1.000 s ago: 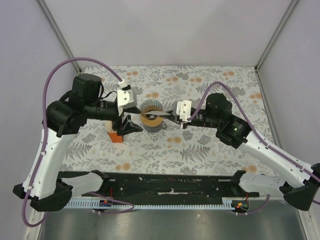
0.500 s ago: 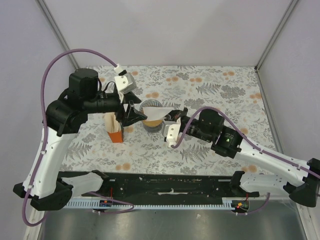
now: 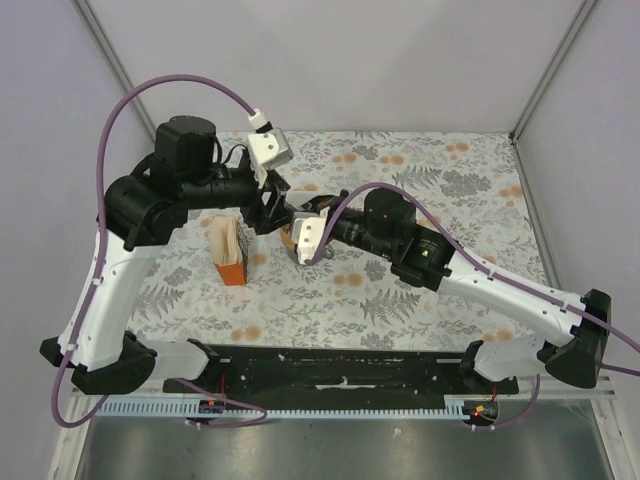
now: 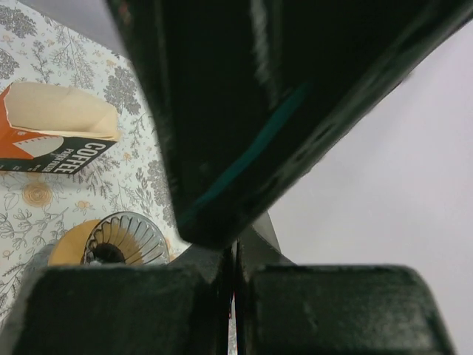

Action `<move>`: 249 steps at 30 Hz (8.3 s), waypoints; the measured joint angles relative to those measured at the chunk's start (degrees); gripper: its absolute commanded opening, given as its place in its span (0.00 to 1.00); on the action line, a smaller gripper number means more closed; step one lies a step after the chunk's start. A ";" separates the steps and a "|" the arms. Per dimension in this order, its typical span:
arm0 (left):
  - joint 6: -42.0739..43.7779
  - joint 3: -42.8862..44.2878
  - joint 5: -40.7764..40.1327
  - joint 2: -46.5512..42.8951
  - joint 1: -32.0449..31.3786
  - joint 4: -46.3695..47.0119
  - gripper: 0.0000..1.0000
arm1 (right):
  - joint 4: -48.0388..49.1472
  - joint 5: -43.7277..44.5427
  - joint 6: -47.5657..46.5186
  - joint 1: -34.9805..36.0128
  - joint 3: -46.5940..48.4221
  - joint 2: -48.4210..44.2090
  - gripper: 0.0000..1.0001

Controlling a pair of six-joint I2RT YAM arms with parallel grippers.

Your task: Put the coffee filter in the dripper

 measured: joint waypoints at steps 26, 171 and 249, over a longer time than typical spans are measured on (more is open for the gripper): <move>1.55 -2.47 -3.72 0.59 -0.44 -4.11 0.39 | -5.60 -4.26 3.45 -0.02 4.44 4.61 0.00; 22.16 -33.75 -50.73 -19.74 -1.18 30.27 0.02 | 29.77 -15.32 94.90 -11.15 3.91 17.92 0.73; 7.80 -31.63 -54.27 -16.06 -1.64 36.63 0.02 | 43.17 -4.24 100.45 -8.13 6.12 23.30 0.49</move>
